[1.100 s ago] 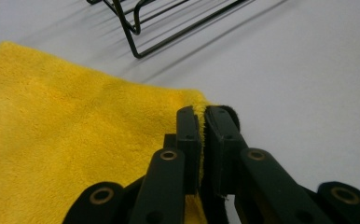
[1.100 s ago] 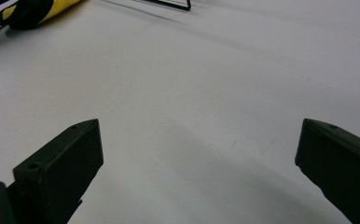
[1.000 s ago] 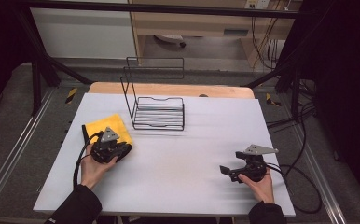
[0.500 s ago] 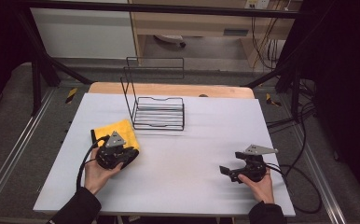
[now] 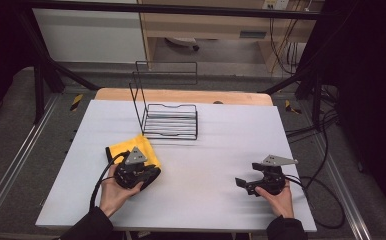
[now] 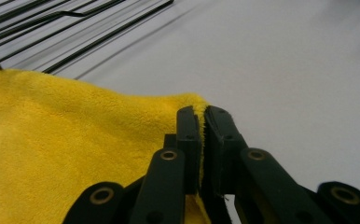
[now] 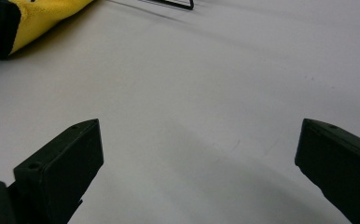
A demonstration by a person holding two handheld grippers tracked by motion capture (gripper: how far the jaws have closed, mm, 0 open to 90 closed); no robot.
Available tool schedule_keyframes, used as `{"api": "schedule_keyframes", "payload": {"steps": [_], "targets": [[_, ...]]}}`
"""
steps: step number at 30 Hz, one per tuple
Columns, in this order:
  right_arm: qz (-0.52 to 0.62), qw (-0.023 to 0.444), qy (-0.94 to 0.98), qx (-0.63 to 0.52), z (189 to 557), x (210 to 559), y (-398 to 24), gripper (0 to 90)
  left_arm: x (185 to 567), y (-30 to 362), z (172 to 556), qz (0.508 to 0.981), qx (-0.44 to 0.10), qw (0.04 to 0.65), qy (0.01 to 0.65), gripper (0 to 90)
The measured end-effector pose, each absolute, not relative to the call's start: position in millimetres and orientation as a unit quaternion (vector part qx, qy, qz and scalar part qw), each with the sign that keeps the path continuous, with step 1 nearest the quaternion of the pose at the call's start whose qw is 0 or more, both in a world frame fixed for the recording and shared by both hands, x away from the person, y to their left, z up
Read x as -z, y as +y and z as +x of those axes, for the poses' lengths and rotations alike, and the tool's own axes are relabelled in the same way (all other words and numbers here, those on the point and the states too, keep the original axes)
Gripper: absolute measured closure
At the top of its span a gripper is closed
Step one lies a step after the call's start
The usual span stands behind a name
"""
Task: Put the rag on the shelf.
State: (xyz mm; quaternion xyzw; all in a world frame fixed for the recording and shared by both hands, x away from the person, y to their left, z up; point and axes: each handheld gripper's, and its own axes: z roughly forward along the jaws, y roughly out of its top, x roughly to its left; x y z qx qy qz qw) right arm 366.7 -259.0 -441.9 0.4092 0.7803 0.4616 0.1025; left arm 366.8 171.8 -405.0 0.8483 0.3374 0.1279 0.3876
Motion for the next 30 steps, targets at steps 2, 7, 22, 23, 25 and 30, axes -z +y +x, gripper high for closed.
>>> {"api": "schedule_keyframes", "payload": {"steps": [2, 7, 22, 23, 25, 30], "targets": [[0.409, 0.103, 0.78, -0.462, 367, 442, -259, 1.5, 405, 167, 364, 0.849, -0.115, 0.395, 0.331, 83.6], [0.409, 0.104, 0.78, -0.462, 367, 442, -259, 1.5, 408, 151, 357, 0.857, -0.114, 0.392, 0.315, 83.5], [0.4, 0.115, 0.777, -0.472, 366, 431, -240, 3.6, 407, 180, 367, 0.836, -0.139, 0.417, 0.329, 44.0], [0.401, 0.114, 0.776, -0.473, 366, 429, -236, 4.0, 407, 187, 368, 0.832, -0.14, 0.42, 0.333, 39.6], [0.401, 0.109, 0.776, -0.474, 367, 426, -227, 4.8, 408, 203, 369, 0.825, -0.141, 0.425, 0.344, 34.3], [0.392, 0.106, 0.784, -0.47, 372, 420, -196, 7.9, 413, 238, 368, 0.817, -0.155, 0.413, 0.37, 22.7]]}}
